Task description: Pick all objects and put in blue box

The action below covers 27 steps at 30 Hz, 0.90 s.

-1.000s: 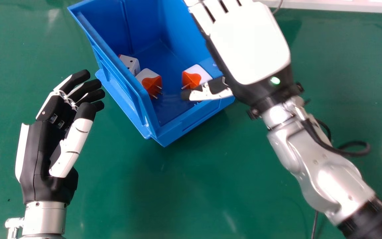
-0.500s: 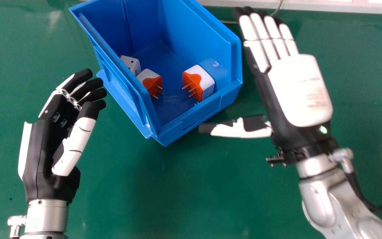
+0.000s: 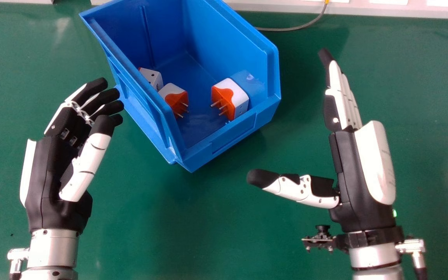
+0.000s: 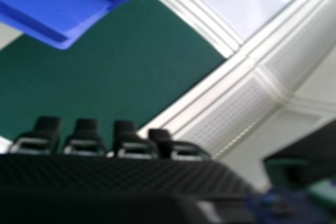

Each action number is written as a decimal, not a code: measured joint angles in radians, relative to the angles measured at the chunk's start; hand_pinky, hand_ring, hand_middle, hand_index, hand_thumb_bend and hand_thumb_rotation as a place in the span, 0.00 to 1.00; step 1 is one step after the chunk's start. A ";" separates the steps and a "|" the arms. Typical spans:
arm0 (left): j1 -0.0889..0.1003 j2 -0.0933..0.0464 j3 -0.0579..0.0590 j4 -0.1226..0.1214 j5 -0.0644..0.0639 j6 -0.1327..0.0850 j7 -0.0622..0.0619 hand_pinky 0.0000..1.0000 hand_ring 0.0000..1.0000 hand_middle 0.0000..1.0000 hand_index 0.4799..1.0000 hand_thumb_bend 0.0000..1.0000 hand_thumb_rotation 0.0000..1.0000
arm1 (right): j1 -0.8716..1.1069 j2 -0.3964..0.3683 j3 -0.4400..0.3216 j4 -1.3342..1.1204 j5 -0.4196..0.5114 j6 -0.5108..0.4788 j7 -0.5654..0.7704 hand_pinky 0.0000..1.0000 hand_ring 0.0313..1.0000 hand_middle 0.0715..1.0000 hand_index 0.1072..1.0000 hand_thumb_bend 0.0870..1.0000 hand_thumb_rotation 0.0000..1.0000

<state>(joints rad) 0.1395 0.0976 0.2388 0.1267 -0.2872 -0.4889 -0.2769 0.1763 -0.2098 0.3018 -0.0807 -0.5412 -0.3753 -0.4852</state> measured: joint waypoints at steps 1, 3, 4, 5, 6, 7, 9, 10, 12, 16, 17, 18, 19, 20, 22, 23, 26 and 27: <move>-0.001 0.000 0.003 0.002 -0.001 0.005 0.002 0.76 0.77 0.78 0.57 0.70 0.53 | 0.001 0.005 -0.001 0.010 0.010 -0.009 0.006 0.95 1.00 1.00 1.00 0.91 0.89; -0.004 0.001 0.006 0.003 -0.007 0.018 0.004 0.76 0.77 0.78 0.57 0.70 0.53 | 0.001 0.012 -0.004 0.030 0.021 -0.021 0.017 0.95 1.00 1.00 1.00 0.91 0.89; -0.005 0.003 0.008 0.001 -0.004 0.024 0.008 0.76 0.77 0.78 0.57 0.70 0.53 | 0.001 0.015 -0.007 0.037 0.025 -0.029 0.022 0.95 1.00 1.00 1.00 0.91 0.89; -0.005 0.008 0.009 -0.001 0.002 0.033 0.016 0.76 0.77 0.78 0.58 0.70 0.53 | 0.001 0.021 -0.012 0.044 0.029 -0.035 0.026 0.94 1.00 1.00 1.00 0.90 0.91; -0.005 0.011 0.010 -0.006 0.006 0.042 0.020 0.76 0.77 0.78 0.58 0.70 0.53 | 0.001 0.024 -0.015 0.049 0.031 -0.040 0.028 0.94 1.00 1.00 1.00 0.90 0.91; -0.005 0.014 0.011 -0.019 0.011 0.054 0.027 0.76 0.77 0.78 0.58 0.70 0.53 | 0.001 0.027 -0.019 0.054 0.031 -0.045 0.031 0.94 1.00 1.00 1.00 0.90 0.91; -0.008 0.013 0.011 -0.045 0.011 0.077 0.043 0.76 0.77 0.78 0.58 0.70 0.53 | 0.001 0.031 -0.024 0.062 0.031 -0.051 0.035 0.94 1.00 1.00 1.00 0.90 0.91; -0.013 0.013 0.012 -0.062 0.010 0.094 0.054 0.76 0.77 0.78 0.58 0.69 0.54 | 0.001 0.035 -0.026 0.066 0.031 -0.053 0.035 0.94 1.00 1.00 1.00 0.89 0.93; -0.027 0.010 0.014 -0.090 0.009 0.127 0.079 0.76 0.77 0.78 0.58 0.69 0.54 | 0.001 0.044 -0.031 0.074 0.031 -0.057 0.037 0.94 1.00 1.00 1.00 0.89 0.93; -0.039 -0.001 0.015 -0.142 -0.007 0.196 0.114 0.73 0.75 0.77 0.55 0.68 0.49 | 0.004 0.051 -0.031 0.075 0.031 -0.075 0.047 0.93 1.00 1.00 1.00 0.87 0.95; -0.039 -0.004 0.015 -0.152 -0.008 0.208 0.120 0.73 0.75 0.77 0.55 0.68 0.49 | 0.005 0.053 -0.031 0.075 0.031 -0.075 0.051 0.93 1.00 1.00 1.00 0.87 0.95; -0.039 -0.006 0.015 -0.161 -0.008 0.220 0.125 0.73 0.75 0.77 0.55 0.68 0.49 | 0.007 0.055 -0.032 0.075 0.031 -0.076 0.054 0.93 1.00 1.00 1.00 0.87 0.95; -0.038 -0.006 0.016 -0.172 -0.008 0.235 0.130 0.73 0.75 0.77 0.55 0.68 0.49 | 0.011 0.058 -0.032 0.075 0.031 -0.076 0.057 0.93 1.00 1.00 1.00 0.87 0.95; -0.037 -0.005 0.017 -0.185 -0.008 0.249 0.132 0.72 0.74 0.76 0.54 0.69 0.48 | 0.015 0.061 -0.033 0.075 0.031 -0.076 0.059 0.93 1.00 1.00 1.00 0.87 0.96; -0.033 0.001 0.020 -0.214 -0.006 0.275 0.140 0.72 0.74 0.76 0.54 0.69 0.48 | 0.018 0.065 -0.035 0.075 0.031 -0.076 0.064 0.93 1.00 1.00 1.00 0.87 0.96; -0.032 0.005 0.022 -0.227 -0.006 0.285 0.142 0.71 0.73 0.75 0.53 0.69 0.48 | 0.019 0.066 -0.036 0.075 0.032 -0.077 0.067 0.93 1.00 1.00 1.00 0.86 0.97; -0.035 0.021 0.026 -0.263 -0.006 0.317 0.147 0.70 0.73 0.75 0.52 0.70 0.48 | 0.024 0.069 -0.042 0.075 0.032 -0.081 0.072 0.93 1.00 1.00 1.00 0.85 0.98; -0.039 0.024 0.027 -0.266 -0.006 0.322 0.149 0.70 0.73 0.75 0.52 0.70 0.48 | 0.026 0.069 -0.044 0.075 0.032 -0.082 0.073 0.93 1.00 1.00 1.00 0.85 0.98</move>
